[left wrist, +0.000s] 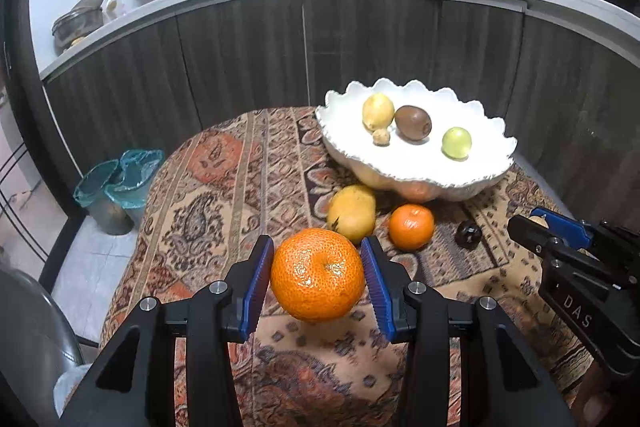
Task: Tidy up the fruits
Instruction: 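Lift the orange with the left tool while the right tool grasps the small tan fruit, then carry orange and tan fruit over the white bowl and open both tools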
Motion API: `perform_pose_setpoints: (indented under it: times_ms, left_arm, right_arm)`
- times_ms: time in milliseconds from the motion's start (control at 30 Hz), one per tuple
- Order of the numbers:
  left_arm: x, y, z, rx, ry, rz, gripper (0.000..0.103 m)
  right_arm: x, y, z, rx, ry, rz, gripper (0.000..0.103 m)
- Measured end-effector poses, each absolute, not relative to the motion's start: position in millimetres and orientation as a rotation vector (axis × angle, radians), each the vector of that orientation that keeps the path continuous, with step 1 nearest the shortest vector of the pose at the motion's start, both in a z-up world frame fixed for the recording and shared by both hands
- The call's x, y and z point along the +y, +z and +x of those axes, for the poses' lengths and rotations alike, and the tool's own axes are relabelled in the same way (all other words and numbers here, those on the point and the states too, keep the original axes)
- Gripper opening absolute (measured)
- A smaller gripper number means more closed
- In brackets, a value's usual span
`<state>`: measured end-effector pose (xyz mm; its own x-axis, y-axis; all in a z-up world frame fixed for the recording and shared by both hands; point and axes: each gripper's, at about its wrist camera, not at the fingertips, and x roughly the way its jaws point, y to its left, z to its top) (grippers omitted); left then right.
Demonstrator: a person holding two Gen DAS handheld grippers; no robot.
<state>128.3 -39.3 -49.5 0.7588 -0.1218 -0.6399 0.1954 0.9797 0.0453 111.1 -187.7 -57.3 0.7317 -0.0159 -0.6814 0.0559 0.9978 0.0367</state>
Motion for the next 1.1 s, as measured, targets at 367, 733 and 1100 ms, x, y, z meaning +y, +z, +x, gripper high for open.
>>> perform_pose_setpoints:
  times_ms: [367, 733, 1100]
  left_arm:
    - [-63, -28, 156, 0.664, -0.225, 0.106, 0.045]
    - [-86, -11, 202, 0.641, -0.255, 0.113, 0.045]
    - [-100, -12, 246, 0.647, -0.261, 0.128, 0.045]
  right_arm:
    - [-209, -31, 131, 0.698, -0.053, 0.056, 0.025]
    - [-226, -9, 162, 0.650, -0.063, 0.025, 0.025]
    - [-234, -11, 208, 0.661, -0.057, 0.018, 0.025]
